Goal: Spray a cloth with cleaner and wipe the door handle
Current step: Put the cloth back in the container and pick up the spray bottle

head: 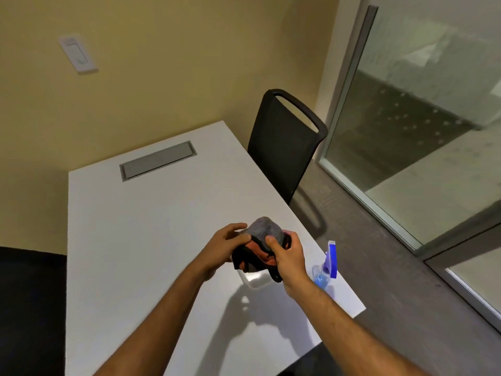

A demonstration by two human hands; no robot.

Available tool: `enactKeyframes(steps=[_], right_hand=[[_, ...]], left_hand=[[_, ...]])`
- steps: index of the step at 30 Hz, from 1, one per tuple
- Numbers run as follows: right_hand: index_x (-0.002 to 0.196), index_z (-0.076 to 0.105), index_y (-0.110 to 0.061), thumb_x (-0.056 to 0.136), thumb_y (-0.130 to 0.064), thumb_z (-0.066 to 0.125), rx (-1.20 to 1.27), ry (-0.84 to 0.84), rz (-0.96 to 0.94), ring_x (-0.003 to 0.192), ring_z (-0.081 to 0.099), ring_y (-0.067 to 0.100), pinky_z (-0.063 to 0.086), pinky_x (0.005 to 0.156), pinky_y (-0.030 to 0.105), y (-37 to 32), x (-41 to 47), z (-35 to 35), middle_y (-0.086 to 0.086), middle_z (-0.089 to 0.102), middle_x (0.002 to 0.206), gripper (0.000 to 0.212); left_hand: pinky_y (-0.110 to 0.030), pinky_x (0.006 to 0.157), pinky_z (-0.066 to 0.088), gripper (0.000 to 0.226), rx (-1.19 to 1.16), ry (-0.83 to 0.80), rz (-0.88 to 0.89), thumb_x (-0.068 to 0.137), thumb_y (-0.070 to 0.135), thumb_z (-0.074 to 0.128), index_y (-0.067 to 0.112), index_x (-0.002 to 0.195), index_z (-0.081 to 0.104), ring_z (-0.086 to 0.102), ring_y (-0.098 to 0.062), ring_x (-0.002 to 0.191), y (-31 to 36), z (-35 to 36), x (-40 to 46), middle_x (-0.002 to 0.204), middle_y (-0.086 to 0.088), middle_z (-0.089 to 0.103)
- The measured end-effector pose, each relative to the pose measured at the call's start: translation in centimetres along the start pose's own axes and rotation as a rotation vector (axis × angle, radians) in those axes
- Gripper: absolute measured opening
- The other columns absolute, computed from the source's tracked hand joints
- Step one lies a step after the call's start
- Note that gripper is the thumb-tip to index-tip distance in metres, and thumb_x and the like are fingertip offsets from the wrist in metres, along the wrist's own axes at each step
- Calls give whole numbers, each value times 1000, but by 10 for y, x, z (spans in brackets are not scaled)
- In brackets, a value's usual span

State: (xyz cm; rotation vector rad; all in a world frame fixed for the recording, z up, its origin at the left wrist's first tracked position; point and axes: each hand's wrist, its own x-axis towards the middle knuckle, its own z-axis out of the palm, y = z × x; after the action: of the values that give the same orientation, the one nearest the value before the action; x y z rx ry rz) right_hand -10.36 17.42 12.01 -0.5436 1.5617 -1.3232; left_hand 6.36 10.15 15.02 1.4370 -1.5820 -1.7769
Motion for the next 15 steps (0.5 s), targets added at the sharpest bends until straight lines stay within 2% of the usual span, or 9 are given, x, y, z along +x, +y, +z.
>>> enactKeyframes(steps=[2, 5, 9, 12, 15], right_hand=[[101, 57, -36, 90, -27, 73, -1, 40, 36, 97, 65, 8, 53, 61, 12, 15, 20, 7, -9, 67, 109, 22], [103, 60, -35, 87, -22, 74, -61, 58, 88, 100, 65, 12, 54, 70, 18, 39, 53, 10, -8, 67, 108, 25], [100, 62, -30, 82, -22, 78, -329, 87, 120, 86, 64, 11, 57, 74, 28, 69, 93, 15, -5, 67, 101, 25], [115, 68, -13, 83, -14, 77, -512, 61, 117, 100, 68, 28, 60, 89, 41, 91, 121, 24, 9, 70, 112, 33], [123, 63, -10, 87, -9, 74, -588, 44, 93, 105, 66, 28, 57, 91, 36, 109, 139, 32, 11, 69, 118, 38]], left_hand=[[-29, 80, 55, 43, 4, 54, -19, 88, 37, 70, 28, 130, 62, 66, -15, 113, -11, -5, 26, 124, 4, 68], [-34, 95, 55, 45, 80, 111, -34, 79, 35, 69, 24, 123, 68, 66, -16, 113, -31, -8, 64, 119, 5, 68], [-23, 86, 47, 31, 246, 221, -48, 85, 24, 71, 22, 117, 70, 64, -15, 106, -66, -11, 109, 114, 1, 68], [-22, 82, 46, 24, 318, 282, -33, 84, 15, 70, 19, 107, 71, 63, -18, 101, -91, -11, 136, 111, -3, 67], [-30, 88, 51, 19, 377, 298, -10, 86, 13, 68, 17, 104, 69, 63, -20, 99, -113, -10, 153, 109, -6, 64]])
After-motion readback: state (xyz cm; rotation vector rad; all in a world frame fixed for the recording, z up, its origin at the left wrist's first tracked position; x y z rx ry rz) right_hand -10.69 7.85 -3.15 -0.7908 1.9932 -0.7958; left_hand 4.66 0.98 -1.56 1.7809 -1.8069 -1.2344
